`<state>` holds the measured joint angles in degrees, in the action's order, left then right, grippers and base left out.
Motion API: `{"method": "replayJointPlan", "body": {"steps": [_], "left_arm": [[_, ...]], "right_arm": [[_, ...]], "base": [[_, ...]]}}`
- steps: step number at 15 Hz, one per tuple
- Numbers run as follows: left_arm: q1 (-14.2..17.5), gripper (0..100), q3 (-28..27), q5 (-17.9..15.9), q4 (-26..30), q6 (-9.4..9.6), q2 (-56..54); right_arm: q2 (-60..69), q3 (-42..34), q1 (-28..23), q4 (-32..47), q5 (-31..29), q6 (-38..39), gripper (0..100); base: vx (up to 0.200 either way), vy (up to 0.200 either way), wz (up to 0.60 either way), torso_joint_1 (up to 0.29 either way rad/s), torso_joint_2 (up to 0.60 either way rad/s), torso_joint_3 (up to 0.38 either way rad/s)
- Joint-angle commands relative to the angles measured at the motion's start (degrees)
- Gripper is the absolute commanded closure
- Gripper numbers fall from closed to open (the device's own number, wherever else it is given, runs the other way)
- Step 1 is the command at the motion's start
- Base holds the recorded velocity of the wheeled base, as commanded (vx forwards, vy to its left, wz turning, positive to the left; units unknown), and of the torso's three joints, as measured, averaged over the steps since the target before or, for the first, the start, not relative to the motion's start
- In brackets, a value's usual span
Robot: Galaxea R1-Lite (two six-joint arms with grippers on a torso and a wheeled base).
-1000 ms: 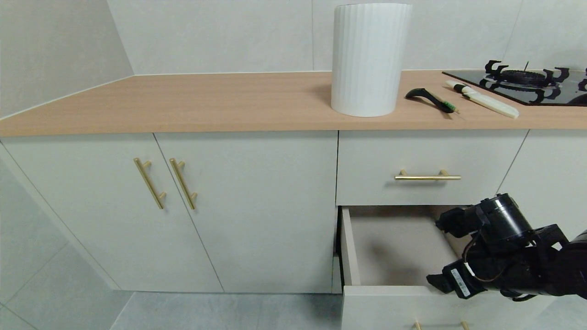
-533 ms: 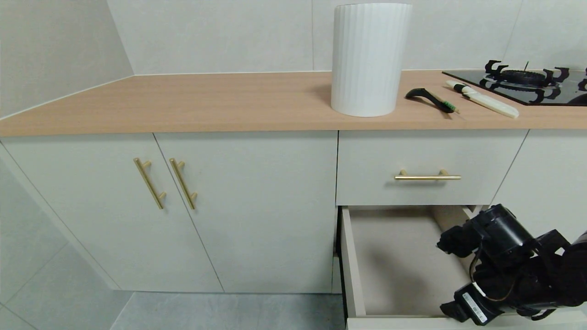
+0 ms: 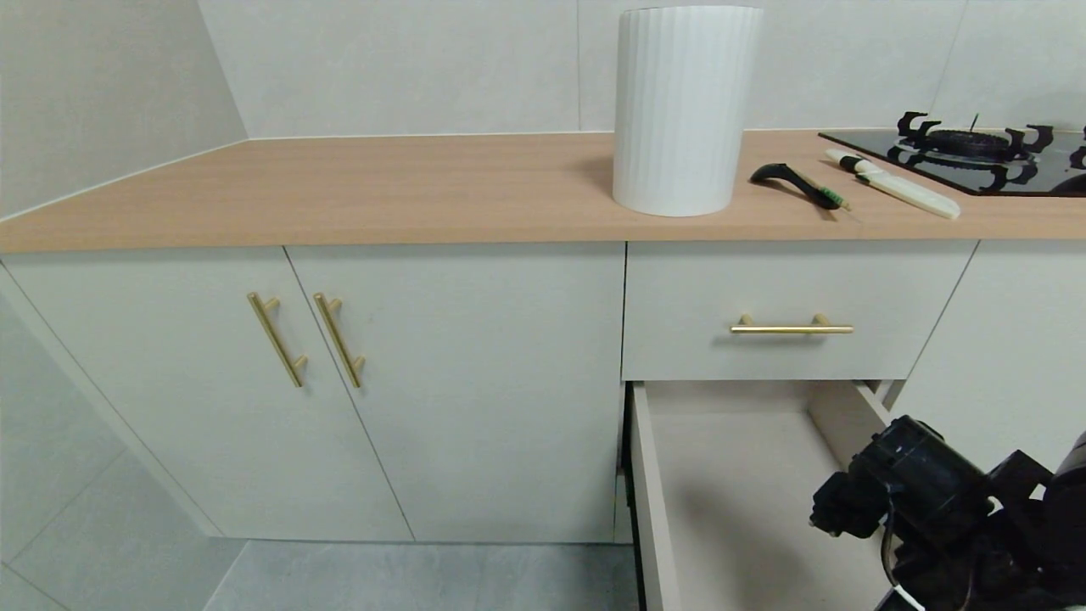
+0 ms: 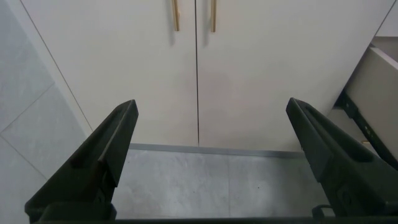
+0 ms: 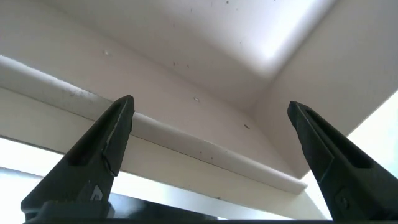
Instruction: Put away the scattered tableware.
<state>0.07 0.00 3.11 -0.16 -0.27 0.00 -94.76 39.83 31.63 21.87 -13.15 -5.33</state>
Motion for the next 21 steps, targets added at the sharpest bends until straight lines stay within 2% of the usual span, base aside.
{"method": "replayJointPlan", "body": {"steps": [1, 7, 10, 12, 17, 21], "left_arm": [[0.0, 0, 0.0, 0.0, 0.0, -0.08, 0.1], [0.0, 0, 0.0, 0.1, 0.0, -0.08, 0.0], [0.0, 0, 0.0, 0.1, 0.0, 0.00, 0.0], [0.0, 0, 0.0, 0.1, 0.0, 0.00, 0.1], [0.0, 0, 0.0, 0.1, 0.0, -0.08, 0.0], [0.0, 0, 0.0, 0.1, 0.0, -0.08, 0.1]], "right_arm": [[0.0, -0.1, 1.1, 0.4, 0.0, 0.0, 0], [1.8, 2.4, 1.0, -0.3, -1.2, 2.2, 0], [4.3, 8.4, 1.0, -1.7, -0.6, 12.2, 0], [5.4, 10.5, 0.7, -7.2, -0.5, 19.7, 0], [7.7, 10.0, -3.7, -19.6, -0.4, 20.9, 0], [9.7, 10.0, -4.5, -20.7, -0.4, 20.7, 0]], "base": [[0.000, 0.000, 0.00, 0.000, 0.00, 0.000], [0.000, 0.000, 0.00, 0.000, 0.00, 0.000], [0.000, 0.000, 0.00, 0.000, 0.00, 0.000], [0.000, 0.000, 0.00, 0.000, 0.00, 0.000], [0.000, 0.000, 0.00, 0.000, 0.00, 0.000], [0.000, 0.000, 0.00, 0.000, 0.00, 0.000]]}}
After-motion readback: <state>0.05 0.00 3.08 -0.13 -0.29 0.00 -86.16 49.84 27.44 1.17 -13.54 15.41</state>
